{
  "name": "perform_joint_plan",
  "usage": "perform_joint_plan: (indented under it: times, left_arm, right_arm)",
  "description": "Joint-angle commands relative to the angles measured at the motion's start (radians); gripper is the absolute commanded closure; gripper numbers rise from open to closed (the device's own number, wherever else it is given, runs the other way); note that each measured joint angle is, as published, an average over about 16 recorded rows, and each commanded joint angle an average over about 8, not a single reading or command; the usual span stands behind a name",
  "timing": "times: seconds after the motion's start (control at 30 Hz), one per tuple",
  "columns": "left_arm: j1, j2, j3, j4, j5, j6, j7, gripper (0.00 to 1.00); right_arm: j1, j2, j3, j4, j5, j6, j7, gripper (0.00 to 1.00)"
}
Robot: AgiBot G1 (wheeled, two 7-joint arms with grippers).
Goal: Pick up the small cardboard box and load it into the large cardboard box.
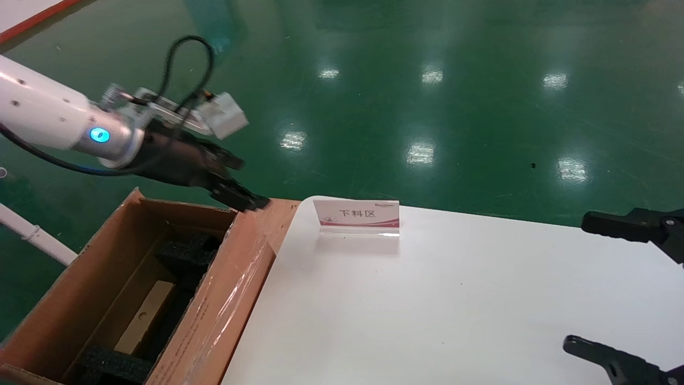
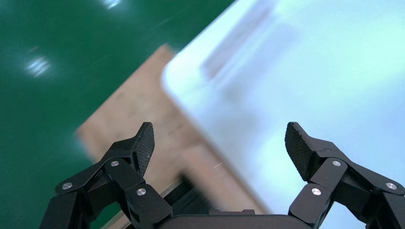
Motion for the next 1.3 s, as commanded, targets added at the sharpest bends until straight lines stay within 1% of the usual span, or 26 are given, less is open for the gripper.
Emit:
perform_joint_plan:
  times: [0.03,1.3]
  left_arm:
    - [0.045,0.001,-0.064,-0.006,-0.011,0.020,0.022,0.00]
    - [0.956,0.017,-1.352,-0.122,-0.235,0.415,0.466,0.00]
  right_arm:
    - [0.000,0.000,0.000,0.000,0.000,0.000,0.000,0.00]
    - [-0.002,-0.003,0.008,0.002,-0.005,-0.003,0.004,0.00]
